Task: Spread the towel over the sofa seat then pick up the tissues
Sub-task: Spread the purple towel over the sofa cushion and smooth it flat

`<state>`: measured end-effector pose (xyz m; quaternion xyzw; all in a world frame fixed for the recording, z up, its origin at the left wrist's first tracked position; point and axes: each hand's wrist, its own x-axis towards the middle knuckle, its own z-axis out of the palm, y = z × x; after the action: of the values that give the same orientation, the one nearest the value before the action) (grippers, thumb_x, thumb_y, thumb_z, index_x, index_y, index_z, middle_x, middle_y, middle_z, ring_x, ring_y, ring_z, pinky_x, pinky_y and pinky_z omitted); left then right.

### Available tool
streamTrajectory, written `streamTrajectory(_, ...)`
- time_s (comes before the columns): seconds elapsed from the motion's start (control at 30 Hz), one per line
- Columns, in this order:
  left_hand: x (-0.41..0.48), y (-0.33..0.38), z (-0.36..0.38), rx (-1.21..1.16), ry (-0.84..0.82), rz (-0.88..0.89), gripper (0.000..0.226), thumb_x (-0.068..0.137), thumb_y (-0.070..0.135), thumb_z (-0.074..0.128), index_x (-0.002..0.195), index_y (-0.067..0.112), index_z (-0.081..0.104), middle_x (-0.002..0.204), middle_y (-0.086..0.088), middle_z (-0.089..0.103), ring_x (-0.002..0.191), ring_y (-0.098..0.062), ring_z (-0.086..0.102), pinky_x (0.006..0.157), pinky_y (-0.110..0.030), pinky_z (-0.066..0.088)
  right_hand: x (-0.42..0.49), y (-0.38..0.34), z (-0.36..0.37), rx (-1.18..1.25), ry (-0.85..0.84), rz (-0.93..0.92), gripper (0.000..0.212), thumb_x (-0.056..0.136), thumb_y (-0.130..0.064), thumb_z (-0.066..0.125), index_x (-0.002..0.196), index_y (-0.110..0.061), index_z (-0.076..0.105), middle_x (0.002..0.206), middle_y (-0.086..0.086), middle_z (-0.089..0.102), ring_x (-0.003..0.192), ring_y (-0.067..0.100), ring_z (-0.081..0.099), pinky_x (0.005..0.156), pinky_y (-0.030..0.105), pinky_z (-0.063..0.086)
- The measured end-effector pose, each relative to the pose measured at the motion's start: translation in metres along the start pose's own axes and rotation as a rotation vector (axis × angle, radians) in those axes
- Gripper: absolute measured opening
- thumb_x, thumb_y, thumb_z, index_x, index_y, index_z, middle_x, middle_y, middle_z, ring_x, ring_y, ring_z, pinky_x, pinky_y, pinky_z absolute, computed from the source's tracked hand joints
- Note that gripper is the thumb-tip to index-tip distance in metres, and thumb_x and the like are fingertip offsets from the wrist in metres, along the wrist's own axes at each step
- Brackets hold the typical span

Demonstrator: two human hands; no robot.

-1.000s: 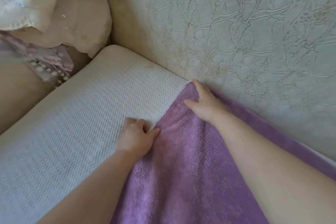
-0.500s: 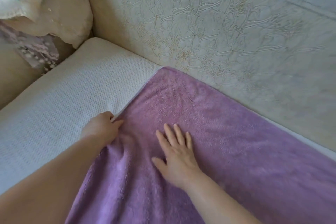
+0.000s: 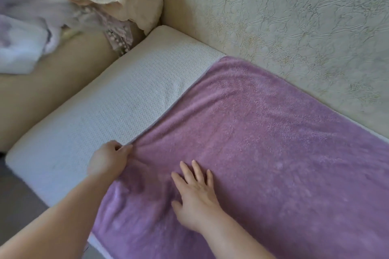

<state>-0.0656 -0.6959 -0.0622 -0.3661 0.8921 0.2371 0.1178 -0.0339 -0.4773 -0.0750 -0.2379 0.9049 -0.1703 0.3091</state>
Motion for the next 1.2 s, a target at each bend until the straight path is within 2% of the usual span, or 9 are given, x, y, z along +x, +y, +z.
streamTrajectory(0.1, -0.013, -0.031, -0.005, -0.064, -0.090, -0.047, 0.036, 0.079, 0.048, 0.068, 0.074, 0.014, 0.057, 0.074, -0.007, 0.064, 0.074, -0.025, 0.058, 0.072, -0.032, 0.046, -0.014, -0.020, 0.017, -0.026, -0.030, -0.032, 0.067, 0.091, -0.036, 0.045, 0.149, -0.025, 0.015, 0.160, -0.002, -0.007, 0.145, 0.023, -0.017, 0.114, 0.054, -0.011)
streamTrajectory(0.2, -0.018, -0.050, -0.011, 0.126, -0.288, -0.012, 0.037, 0.074, 0.042, 0.075, 0.061, 0.015, 0.052, 0.063, -0.002, 0.056, 0.063, -0.020, 0.052, 0.056, -0.029, 0.038, -0.018, -0.031, 0.027, -0.030, -0.014, -0.028, 0.067, 0.090, -0.037, 0.046, 0.149, -0.026, 0.014, 0.160, -0.003, -0.008, 0.145, 0.022, -0.017, 0.114, 0.054, -0.012)
streamTrajectory(0.37, -0.011, -0.064, -0.035, 0.034, -0.060, 0.036, 0.033, 0.083, 0.049, 0.063, 0.078, 0.016, 0.061, 0.082, -0.004, 0.060, 0.078, -0.024, 0.053, 0.067, -0.030, 0.037, -0.019, -0.048, 0.045, -0.031, 0.050, 0.001, 0.068, 0.089, -0.037, 0.046, 0.149, -0.027, 0.014, 0.160, -0.002, -0.008, 0.145, 0.024, -0.018, 0.113, 0.055, -0.012)
streamTrajectory(0.53, -0.013, -0.100, -0.040, 0.174, -0.518, -0.032, 0.025, 0.074, 0.035, 0.077, 0.080, 0.015, 0.063, 0.088, -0.006, 0.063, 0.085, -0.024, 0.058, 0.076, -0.030, 0.043, -0.027, -0.076, 0.063, -0.014, 0.083, 0.011, 0.067, 0.087, -0.035, 0.049, 0.147, -0.025, 0.020, 0.160, 0.000, -0.005, 0.145, 0.025, -0.015, 0.114, 0.055, -0.010)
streamTrajectory(0.63, -0.011, -0.121, -0.043, 0.286, -0.406, 0.005, 0.032, 0.085, 0.033, 0.066, 0.066, 0.010, 0.054, 0.070, -0.007, 0.058, 0.066, -0.023, 0.055, 0.064, -0.031, 0.046, -0.032, -0.098, 0.077, 0.001, 0.191, -0.016, 0.055, 0.077, -0.036, 0.061, 0.129, -0.022, 0.047, 0.149, 0.006, 0.033, 0.140, 0.030, 0.024, 0.113, 0.055, 0.020)
streamTrajectory(0.7, -0.011, -0.132, -0.044, 0.204, -0.348, -0.015, 0.032, 0.087, 0.033, 0.063, 0.068, 0.009, 0.055, 0.063, -0.007, 0.058, 0.058, -0.024, 0.060, 0.068, -0.034, 0.055, -0.036, -0.111, 0.088, -0.010, 0.264, -0.028, 0.041, 0.062, -0.042, 0.071, 0.097, -0.022, 0.061, 0.108, 0.002, 0.059, 0.104, 0.026, 0.056, 0.087, 0.043, 0.049)
streamTrajectory(0.8, -0.018, -0.151, -0.046, 0.144, -0.381, -0.046, 0.023, 0.088, 0.027, 0.062, 0.074, 0.010, 0.059, 0.060, -0.007, 0.064, 0.052, -0.018, 0.059, 0.066, -0.030, 0.052, -0.045, -0.130, 0.110, -0.087, 0.226, -0.017, 0.050, 0.040, -0.054, 0.079, 0.074, -0.025, 0.056, 0.075, -0.003, 0.057, 0.070, 0.019, 0.060, 0.062, 0.031, 0.050)
streamTrajectory(1.1, -0.025, -0.176, -0.042, 0.269, -0.150, 0.083, 0.021, 0.094, 0.031, 0.051, 0.085, 0.012, 0.054, 0.081, -0.006, 0.057, 0.075, -0.026, 0.051, 0.061, -0.030, 0.035, -0.043, -0.158, 0.134, -0.145, 0.186, 0.062, 0.050, 0.020, -0.019, 0.083, 0.064, -0.021, 0.059, 0.060, -0.001, 0.057, 0.047, 0.016, 0.058, 0.039, 0.019, 0.042)
streamTrajectory(1.2, -0.025, -0.183, -0.040, 0.307, -0.093, 0.049, 0.019, 0.094, 0.030, 0.051, 0.088, 0.012, 0.054, 0.088, -0.012, 0.059, 0.077, -0.028, 0.051, 0.065, -0.032, 0.038, -0.047, -0.161, 0.134, 0.000, 0.164, 0.062, 0.039, 0.047, -0.014, 0.080, 0.081, -0.016, 0.062, 0.081, 0.005, 0.063, 0.070, 0.023, 0.065, 0.056, 0.023, 0.050)
